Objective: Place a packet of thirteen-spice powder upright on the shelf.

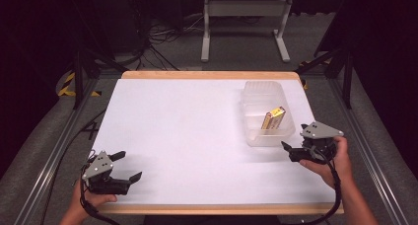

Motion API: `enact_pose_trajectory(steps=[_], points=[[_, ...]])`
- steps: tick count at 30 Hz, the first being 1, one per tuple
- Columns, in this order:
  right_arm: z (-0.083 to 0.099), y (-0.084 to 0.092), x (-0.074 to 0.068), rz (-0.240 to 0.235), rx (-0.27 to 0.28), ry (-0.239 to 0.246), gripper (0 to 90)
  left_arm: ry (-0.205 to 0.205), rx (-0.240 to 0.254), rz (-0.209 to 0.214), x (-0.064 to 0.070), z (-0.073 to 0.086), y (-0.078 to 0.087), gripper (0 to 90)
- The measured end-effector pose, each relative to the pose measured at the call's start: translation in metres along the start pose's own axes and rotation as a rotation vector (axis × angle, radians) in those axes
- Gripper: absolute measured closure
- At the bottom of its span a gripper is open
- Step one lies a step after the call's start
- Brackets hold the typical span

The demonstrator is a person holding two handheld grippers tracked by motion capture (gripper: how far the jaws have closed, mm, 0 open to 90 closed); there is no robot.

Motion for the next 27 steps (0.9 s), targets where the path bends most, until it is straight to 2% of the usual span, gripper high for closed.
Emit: enact_pose_trajectory(steps=[5,14,20,23,26,27], points=[[0.008,0.001,0.002,0.005,-0.005,0.002,15.5,-0.003,-0.001,0.001,0.001,0.000,0.000,8.2],[0.029,0.000,0.004,0.017,-0.025,0.040,14.1,-0.004,-0.008,0.010,0.002,0.000,-0.001,8.2],[0.042,-0.001,0.004,0.010,-0.036,0.036,13.8,-0.008,-0.011,0.007,0.003,0.001,-0.001,8.3],[0.049,0.000,0.006,0.002,-0.032,0.016,13.5,-0.016,-0.012,0.008,0.004,0.000,-0.001,8.3],[0.058,0.000,0.008,0.030,-0.052,0.042,13.1,-0.023,-0.015,0.009,0.005,0.000,-0.002,8.2],[0.061,0.000,0.009,0.025,-0.058,0.038,12.9,-0.024,-0.015,0.011,0.005,0.000,-0.002,8.3]])
Point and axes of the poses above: each handheld gripper's, and its own axes: y roughly backward along the jaws, z roughly out of its underside, x roughly to its right, the point moved 8 cm from there along -y, roughly forward along the jaws, and after that the axes turned 9 degrees about -y, right-handed, at the moved point
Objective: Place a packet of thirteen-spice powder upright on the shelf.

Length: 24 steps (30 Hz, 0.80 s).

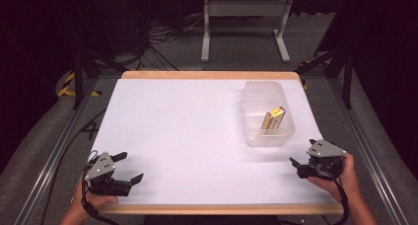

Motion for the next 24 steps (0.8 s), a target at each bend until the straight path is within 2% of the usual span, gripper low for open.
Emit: enact_pose_trajectory(steps=[3,5,11,24], points=[[0.008,0.000,0.002,0.008,0.015,-0.010,12.9,-0.001,0.001,0.002,0.000,0.000,0.000,8.2],[0.015,0.001,0.004,-0.005,0.018,-0.043,12.8,0.000,0.004,0.004,0.001,-0.001,0.000,8.2],[0.028,0.002,0.008,0.005,0.014,-0.084,12.7,0.004,0.004,0.006,0.000,0.000,0.000,8.2],[0.056,0.009,0.013,0.016,0.067,-0.200,11.4,0.014,0.006,0.013,-0.001,0.000,-0.001,8.1]])
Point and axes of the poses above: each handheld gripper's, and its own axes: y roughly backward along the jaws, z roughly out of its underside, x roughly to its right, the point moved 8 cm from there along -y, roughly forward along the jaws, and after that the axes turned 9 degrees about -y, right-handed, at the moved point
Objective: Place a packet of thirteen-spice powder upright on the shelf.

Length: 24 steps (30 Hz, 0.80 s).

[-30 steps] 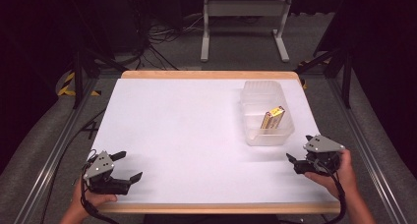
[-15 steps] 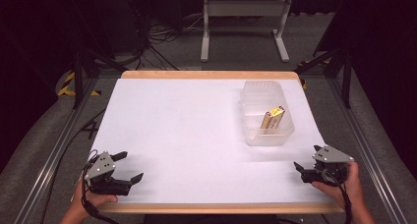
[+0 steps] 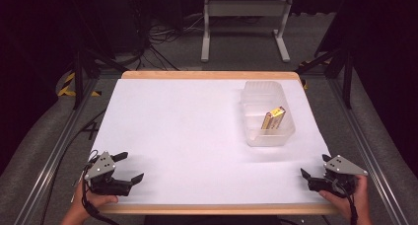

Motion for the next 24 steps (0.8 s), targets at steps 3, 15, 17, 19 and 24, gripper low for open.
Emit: enact_pose_trajectory(steps=[3,15,17,19,24], points=[[0.0005,0.0018,0.0005,0.000,0.011,-0.009,11.4,0.011,0.003,-0.001,-0.0006,0.0005,0.0003,8.1],[-0.0054,0.0012,-0.0072,0.005,0.031,0.003,11.2,0.000,0.006,0.012,0.0006,0.0016,0.0008,7.8],[-0.0055,0.0005,-0.0081,0.006,0.030,0.003,11.2,0.002,0.006,0.012,0.0005,0.0012,0.0005,7.7],[-0.0055,-0.0002,-0.0083,0.003,0.028,0.006,11.2,-0.002,0.005,0.013,-0.0001,0.0011,-0.0003,7.8],[-0.0048,-0.0014,-0.0064,0.015,0.027,0.007,11.2,0.008,0.005,0.014,0.0001,0.0011,-0.0013,7.8]])
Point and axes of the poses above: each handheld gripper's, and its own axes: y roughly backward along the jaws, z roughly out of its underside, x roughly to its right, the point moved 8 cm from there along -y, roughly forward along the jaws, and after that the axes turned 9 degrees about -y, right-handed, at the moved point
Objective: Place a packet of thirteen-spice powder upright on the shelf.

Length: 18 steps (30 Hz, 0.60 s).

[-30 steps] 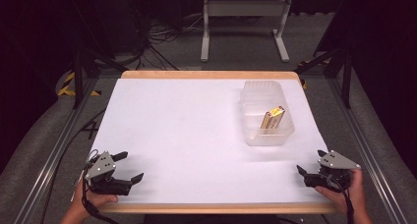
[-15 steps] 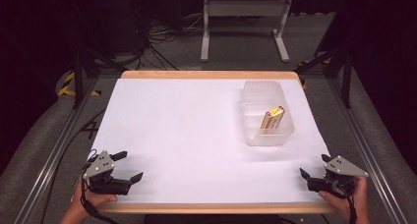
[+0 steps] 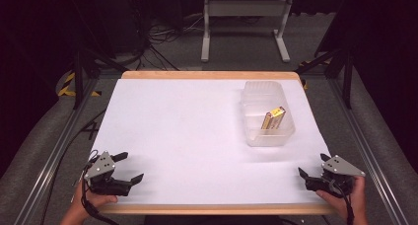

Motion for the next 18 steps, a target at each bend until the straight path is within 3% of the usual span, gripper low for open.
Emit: enact_pose_trajectory(steps=[18], points=[[-0.0012,-0.0005,-0.0025,0.001,-0.002,0.000,11.3,-0.002,0.001,-0.004,-0.0013,-0.0003,0.0014,7.8]])
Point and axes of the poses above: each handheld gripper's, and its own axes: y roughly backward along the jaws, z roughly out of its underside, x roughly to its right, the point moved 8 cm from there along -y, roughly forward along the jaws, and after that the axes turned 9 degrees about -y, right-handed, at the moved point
